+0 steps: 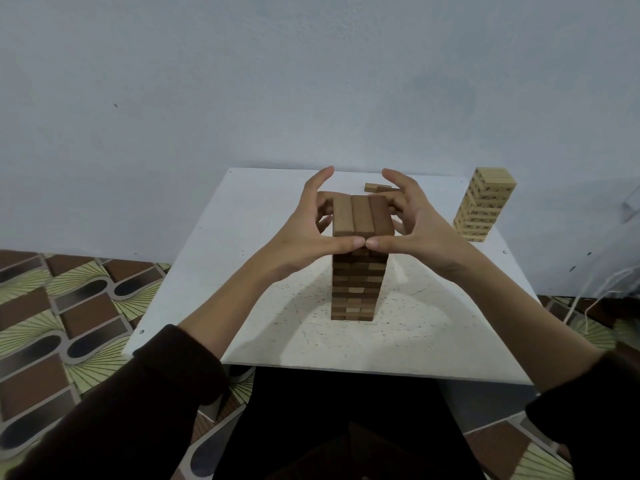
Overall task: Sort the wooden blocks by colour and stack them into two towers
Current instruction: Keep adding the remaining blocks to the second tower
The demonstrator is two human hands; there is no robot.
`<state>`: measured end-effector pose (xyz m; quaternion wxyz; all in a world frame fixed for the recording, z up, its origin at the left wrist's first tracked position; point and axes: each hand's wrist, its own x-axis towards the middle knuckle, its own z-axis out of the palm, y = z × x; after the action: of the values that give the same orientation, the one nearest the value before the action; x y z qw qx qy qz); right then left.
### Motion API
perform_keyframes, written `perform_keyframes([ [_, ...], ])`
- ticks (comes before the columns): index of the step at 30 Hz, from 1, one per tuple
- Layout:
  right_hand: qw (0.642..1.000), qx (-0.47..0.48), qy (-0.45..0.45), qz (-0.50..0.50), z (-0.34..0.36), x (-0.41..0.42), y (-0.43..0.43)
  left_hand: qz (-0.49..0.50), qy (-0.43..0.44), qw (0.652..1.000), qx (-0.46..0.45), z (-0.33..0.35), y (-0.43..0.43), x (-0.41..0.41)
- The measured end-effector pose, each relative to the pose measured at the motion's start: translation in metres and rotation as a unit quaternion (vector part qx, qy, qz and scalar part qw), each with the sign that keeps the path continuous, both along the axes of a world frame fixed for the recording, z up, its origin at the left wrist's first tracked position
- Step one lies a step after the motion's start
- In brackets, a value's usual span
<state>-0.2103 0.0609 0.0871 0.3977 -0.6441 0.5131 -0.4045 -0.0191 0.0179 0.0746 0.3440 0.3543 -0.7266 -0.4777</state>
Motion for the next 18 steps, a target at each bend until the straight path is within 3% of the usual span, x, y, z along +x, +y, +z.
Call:
perform_keyframes([
  [10, 1.000, 0.005, -0.016, 0.010, 0.000, 0.000, 0.003, 0.003, 0.010, 1.000, 0.013, 0.001, 0.006, 0.000],
  [15, 0.994, 0.039, -0.093, -0.044, -0.003, 0.006, 0.003, 0.046, 0.101, 0.984, 0.140, 0.005, 0.014, -0.011],
  [18, 0.982, 0.078, -0.158, -0.070, -0.007, 0.014, 0.002, 0.049, 0.108, 0.978, 0.169, 0.001, 0.017, -0.017],
])
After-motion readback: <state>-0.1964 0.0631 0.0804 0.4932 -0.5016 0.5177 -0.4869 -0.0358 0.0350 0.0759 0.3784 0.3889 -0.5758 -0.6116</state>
